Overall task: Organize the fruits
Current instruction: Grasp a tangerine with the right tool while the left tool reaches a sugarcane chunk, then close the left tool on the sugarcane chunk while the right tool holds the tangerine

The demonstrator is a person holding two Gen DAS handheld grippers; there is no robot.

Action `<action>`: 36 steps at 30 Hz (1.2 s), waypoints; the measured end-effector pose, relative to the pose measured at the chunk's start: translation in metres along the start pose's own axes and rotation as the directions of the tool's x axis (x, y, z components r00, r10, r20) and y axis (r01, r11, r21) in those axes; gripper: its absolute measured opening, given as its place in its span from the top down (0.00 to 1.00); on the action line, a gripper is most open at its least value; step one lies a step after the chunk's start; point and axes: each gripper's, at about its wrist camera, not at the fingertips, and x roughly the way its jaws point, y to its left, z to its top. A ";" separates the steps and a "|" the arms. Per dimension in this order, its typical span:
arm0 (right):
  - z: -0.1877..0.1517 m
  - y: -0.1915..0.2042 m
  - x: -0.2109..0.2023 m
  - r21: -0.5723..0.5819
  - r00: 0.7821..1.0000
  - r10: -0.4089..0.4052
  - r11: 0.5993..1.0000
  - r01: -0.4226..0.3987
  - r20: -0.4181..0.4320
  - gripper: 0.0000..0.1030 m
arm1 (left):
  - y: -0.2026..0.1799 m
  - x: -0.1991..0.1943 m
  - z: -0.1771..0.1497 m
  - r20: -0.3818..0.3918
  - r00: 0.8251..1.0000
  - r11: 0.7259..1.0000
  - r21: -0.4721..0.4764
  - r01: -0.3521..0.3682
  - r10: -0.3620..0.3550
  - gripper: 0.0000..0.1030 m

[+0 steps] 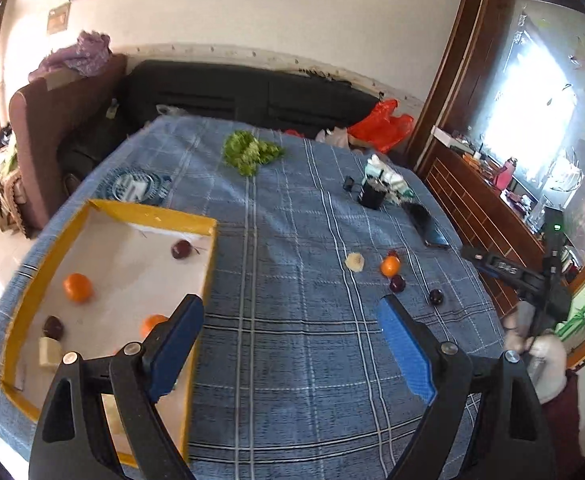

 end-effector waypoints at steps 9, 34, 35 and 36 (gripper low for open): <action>-0.011 0.013 0.093 0.003 0.994 0.011 1.000 -0.011 -0.107 0.49 | -0.001 0.047 0.005 -0.065 0.998 1.000 0.016 0.000 0.001 0.37; -0.004 -0.022 0.094 0.145 0.990 0.124 0.983 -0.113 -0.064 0.65 | -0.084 0.267 0.031 -0.308 0.950 0.991 0.100 0.092 -0.057 0.38; -0.004 -0.023 0.095 0.150 0.989 0.128 0.982 -0.116 -0.070 0.65 | -0.087 0.272 0.029 -0.306 0.951 0.988 0.134 0.083 -0.039 0.38; -0.004 -0.024 0.096 0.154 0.989 0.127 0.981 -0.115 -0.073 0.65 | -0.092 0.277 0.028 -0.302 0.953 0.981 0.180 0.068 -0.011 0.38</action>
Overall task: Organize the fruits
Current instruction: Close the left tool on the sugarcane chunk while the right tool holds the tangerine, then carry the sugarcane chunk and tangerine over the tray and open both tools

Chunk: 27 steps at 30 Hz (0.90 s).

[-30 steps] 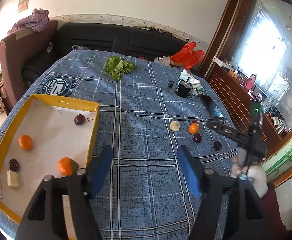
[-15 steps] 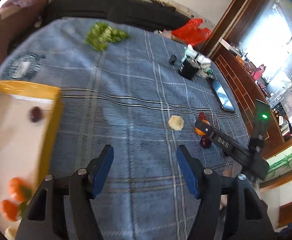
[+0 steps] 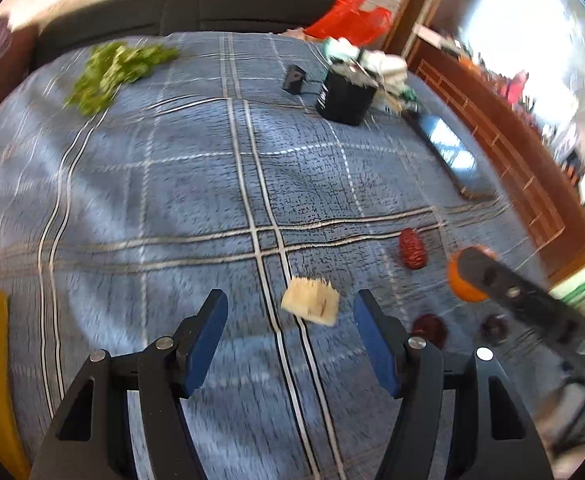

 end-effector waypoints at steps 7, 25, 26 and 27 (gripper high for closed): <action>-0.001 0.002 0.000 -0.003 1.000 -0.005 1.000 0.005 0.001 0.65 | -0.019 0.002 -0.004 0.010 0.997 0.989 0.125 -0.072 0.072 0.72; -0.026 0.054 0.000 -0.174 0.994 0.106 0.979 -0.108 -0.021 0.65 | 0.059 -0.124 -0.089 0.147 0.986 0.983 -0.176 -0.047 0.073 0.72; -0.029 0.058 0.000 -0.189 0.994 0.106 0.976 -0.109 -0.024 0.65 | 0.065 -0.131 -0.094 0.155 0.985 0.980 -0.195 -0.047 0.078 0.72; -0.031 0.060 0.000 -0.200 0.994 0.107 0.974 -0.110 -0.024 0.65 | 0.076 -0.143 -0.101 0.168 0.982 0.973 -0.227 -0.051 0.091 0.72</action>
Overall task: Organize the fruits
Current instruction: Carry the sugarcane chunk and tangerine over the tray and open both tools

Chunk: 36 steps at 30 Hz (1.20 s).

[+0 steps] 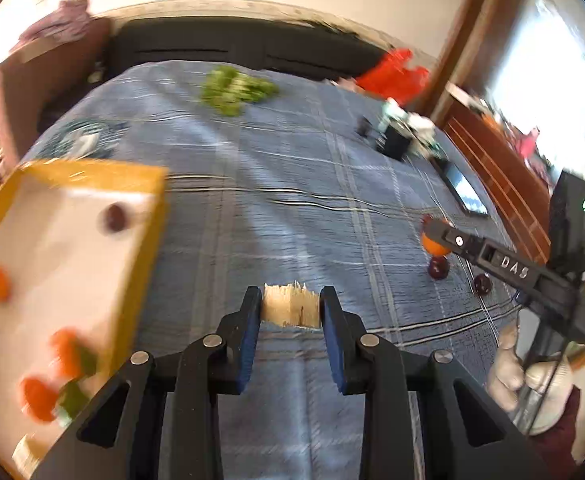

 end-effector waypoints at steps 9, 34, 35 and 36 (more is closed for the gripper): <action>-0.028 0.039 0.008 -0.090 0.998 -0.028 0.996 0.024 -0.049 0.65 | 0.103 -0.068 -0.021 0.111 0.977 0.970 -0.185 -0.158 0.180 0.72; -0.128 0.285 0.055 -0.328 0.912 0.185 0.891 -0.312 -0.366 0.63 | 0.222 -0.096 -0.062 0.068 0.959 0.900 -0.370 -0.231 0.274 0.61; -0.132 0.287 0.056 -0.353 0.918 0.163 0.887 -0.297 -0.363 0.63 | 0.223 -0.097 -0.062 0.070 0.960 0.899 -0.374 -0.228 0.273 0.59; -0.136 0.289 0.057 -0.376 0.922 0.141 0.883 -0.282 -0.360 0.63 | 0.224 -0.098 -0.062 0.075 0.960 0.898 -0.378 -0.225 0.271 0.58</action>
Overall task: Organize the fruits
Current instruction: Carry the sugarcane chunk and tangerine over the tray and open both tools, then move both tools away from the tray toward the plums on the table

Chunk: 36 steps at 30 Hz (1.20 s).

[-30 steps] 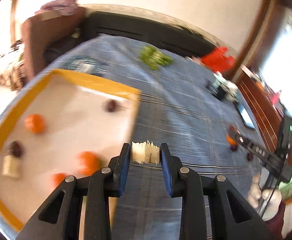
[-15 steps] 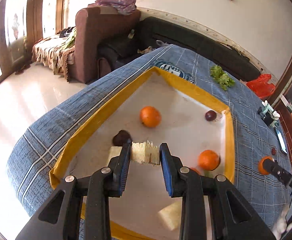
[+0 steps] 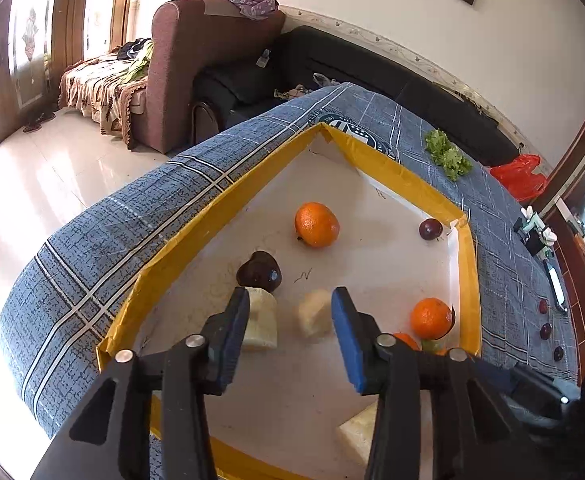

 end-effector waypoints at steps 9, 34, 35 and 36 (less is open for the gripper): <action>-0.010 0.006 0.004 -0.047 1.000 -0.028 0.998 0.029 0.012 0.60 | -0.004 -0.014 0.002 0.026 1.000 1.000 -0.002 0.015 -0.015 0.45; -0.055 -0.051 -0.097 0.250 0.969 -0.110 0.967 0.053 0.220 0.46 | -0.115 -0.081 -0.037 0.190 0.980 0.949 0.296 -0.113 0.057 0.25; -0.058 -0.053 -0.100 0.257 0.968 -0.115 0.965 0.055 0.223 0.46 | -0.118 -0.082 -0.038 0.189 0.980 0.948 0.300 -0.110 0.054 0.25; -0.059 -0.054 -0.102 0.262 0.967 -0.119 0.963 0.057 0.226 0.46 | -0.121 -0.083 -0.040 0.188 0.981 0.947 0.304 -0.106 0.049 0.25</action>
